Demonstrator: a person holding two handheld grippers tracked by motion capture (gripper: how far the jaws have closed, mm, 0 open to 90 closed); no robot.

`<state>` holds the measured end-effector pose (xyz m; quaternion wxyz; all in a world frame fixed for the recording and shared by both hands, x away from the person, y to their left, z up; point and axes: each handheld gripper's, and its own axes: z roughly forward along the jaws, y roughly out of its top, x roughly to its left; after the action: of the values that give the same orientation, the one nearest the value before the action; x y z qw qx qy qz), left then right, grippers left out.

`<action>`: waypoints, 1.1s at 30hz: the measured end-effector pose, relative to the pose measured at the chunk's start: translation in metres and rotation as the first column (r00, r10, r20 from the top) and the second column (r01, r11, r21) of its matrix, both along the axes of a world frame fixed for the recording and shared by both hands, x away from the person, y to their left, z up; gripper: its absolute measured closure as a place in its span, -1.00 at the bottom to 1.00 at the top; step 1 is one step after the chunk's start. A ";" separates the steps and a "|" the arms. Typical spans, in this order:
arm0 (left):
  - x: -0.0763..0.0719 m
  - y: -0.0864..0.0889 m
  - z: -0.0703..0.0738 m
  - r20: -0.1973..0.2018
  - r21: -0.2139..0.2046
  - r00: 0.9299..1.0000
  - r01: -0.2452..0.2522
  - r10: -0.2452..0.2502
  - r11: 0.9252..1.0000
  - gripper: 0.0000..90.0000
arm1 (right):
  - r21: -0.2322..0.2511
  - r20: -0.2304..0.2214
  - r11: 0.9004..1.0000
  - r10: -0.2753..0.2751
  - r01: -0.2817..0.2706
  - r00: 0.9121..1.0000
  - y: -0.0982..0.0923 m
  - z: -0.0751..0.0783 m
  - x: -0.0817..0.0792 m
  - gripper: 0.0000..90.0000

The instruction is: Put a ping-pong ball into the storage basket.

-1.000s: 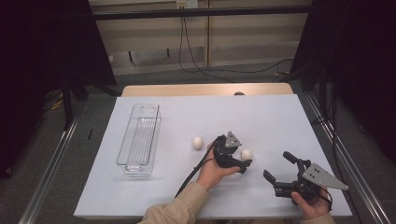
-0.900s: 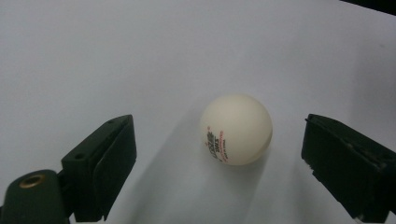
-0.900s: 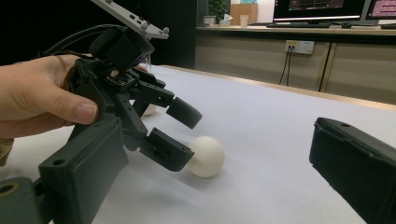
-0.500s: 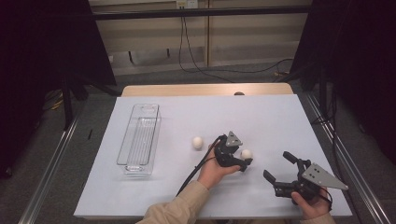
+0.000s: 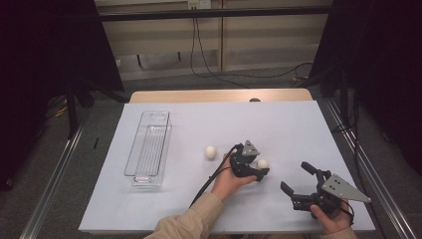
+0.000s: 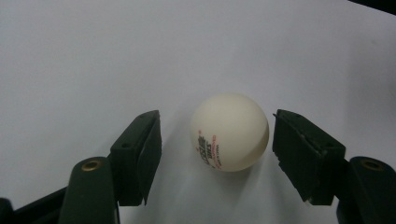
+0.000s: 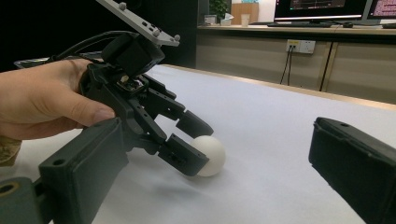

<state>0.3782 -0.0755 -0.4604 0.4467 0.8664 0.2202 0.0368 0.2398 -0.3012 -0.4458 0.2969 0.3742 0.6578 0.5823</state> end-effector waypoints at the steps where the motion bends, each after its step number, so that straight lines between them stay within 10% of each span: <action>1: 0.000 0.000 0.000 0.002 0.006 1.000 0.003 -0.003 1.000 -0.25 | 0.001 0.000 1.000 -0.001 0.001 1.000 0.000 0.000 0.000 -0.94; 19: 0.001 -0.010 -0.003 -0.013 0.054 1.000 0.029 -0.029 0.998 -0.03 | -0.003 -0.001 1.000 0.002 -0.002 1.000 0.000 0.000 0.000 -0.93; 33: 0.002 -0.003 0.003 -0.053 0.004 0.998 0.032 -0.031 0.999 0.13 | -0.004 0.001 1.000 -0.001 0.001 1.000 -0.001 0.000 -0.001 -0.93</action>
<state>0.3799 -0.0781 -0.4573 0.4392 0.8714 0.2182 0.0072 0.2391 -0.3023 -0.4456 0.2982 0.3739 0.6585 0.5811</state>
